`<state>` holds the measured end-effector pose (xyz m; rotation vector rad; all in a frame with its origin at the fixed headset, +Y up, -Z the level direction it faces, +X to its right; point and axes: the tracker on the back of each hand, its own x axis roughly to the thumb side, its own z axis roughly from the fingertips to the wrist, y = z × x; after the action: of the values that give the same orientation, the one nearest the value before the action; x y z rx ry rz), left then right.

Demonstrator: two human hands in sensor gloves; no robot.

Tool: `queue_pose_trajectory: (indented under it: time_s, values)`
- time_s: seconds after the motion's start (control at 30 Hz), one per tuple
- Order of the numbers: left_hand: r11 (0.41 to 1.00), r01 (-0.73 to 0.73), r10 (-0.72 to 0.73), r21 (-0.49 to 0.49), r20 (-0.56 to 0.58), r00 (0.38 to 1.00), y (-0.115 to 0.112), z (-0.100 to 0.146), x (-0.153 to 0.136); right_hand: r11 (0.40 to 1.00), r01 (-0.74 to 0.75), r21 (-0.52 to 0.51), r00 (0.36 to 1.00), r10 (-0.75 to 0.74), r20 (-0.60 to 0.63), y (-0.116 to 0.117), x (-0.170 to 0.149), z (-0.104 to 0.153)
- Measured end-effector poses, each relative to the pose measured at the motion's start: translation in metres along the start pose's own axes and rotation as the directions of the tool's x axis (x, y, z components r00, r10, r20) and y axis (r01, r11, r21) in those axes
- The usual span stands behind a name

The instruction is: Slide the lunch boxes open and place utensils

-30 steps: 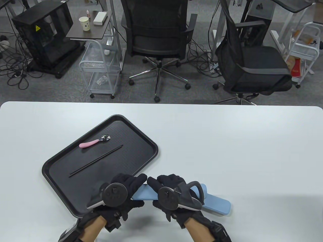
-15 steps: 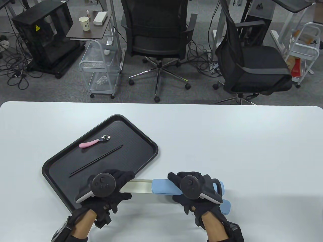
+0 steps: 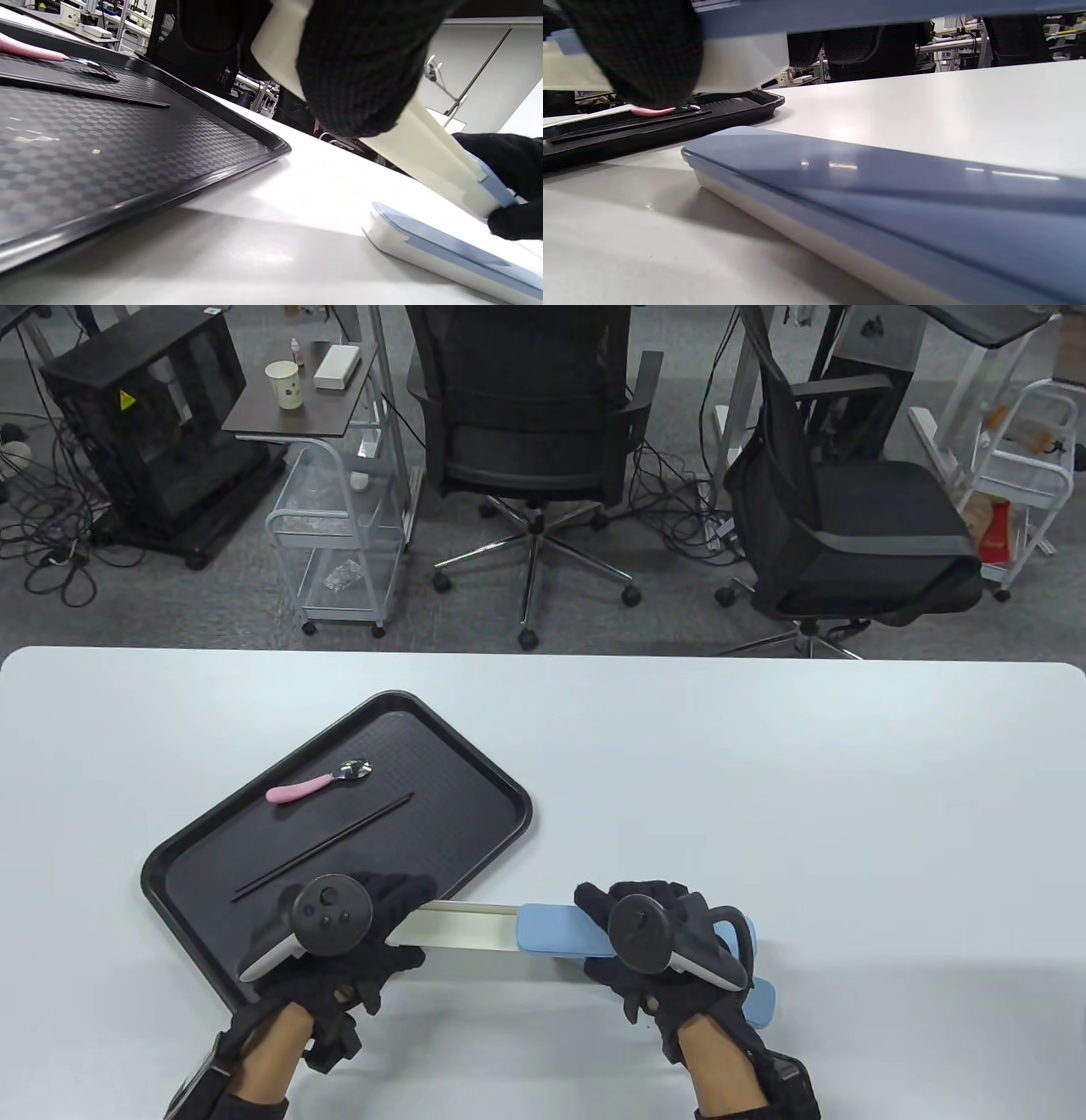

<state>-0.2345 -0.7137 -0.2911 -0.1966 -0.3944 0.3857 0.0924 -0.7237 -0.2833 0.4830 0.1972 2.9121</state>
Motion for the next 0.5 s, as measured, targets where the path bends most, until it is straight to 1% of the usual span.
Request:
queue_pose_trajectory:
  time_s: [0.03,0.07,0.17,0.27,0.4,0.47,0.5]
  values:
    - [1.000,-0.001,0.001,0.002,-0.004,1.000,0.000,-0.001,-0.001,0.999,-0.033,-0.005,0.999,0.033,-0.001,-0.001,0.000,0.000]
    - [1.000,-0.006,0.006,0.001,-0.008,1.000,-0.001,-0.001,-0.002,1.000,-0.030,0.002,1.000,0.030,-0.004,-0.001,0.000,0.000]
    - [1.000,-0.010,0.009,-0.008,-0.023,1.000,-0.001,-0.001,-0.005,0.999,0.051,0.007,0.998,-0.052,0.029,0.001,-0.001,-0.001]
    - [1.000,-0.012,0.012,0.001,-0.039,0.999,0.000,0.000,-0.007,1.000,0.027,-0.004,0.999,-0.027,0.021,-0.002,-0.001,0.000]
    - [0.995,0.026,-0.017,0.092,-0.101,0.995,0.015,0.005,-0.013,0.998,0.005,-0.060,1.000,-0.006,-0.011,-0.008,-0.004,0.004]
    - [0.986,0.033,-0.008,0.165,-0.150,0.989,0.028,0.010,-0.022,0.997,0.006,-0.077,1.000,-0.008,-0.025,-0.011,-0.008,0.006]
    - [0.982,0.032,0.001,0.184,-0.175,0.985,0.032,0.011,-0.027,0.997,0.010,-0.082,0.999,-0.013,-0.029,-0.012,-0.008,0.006]
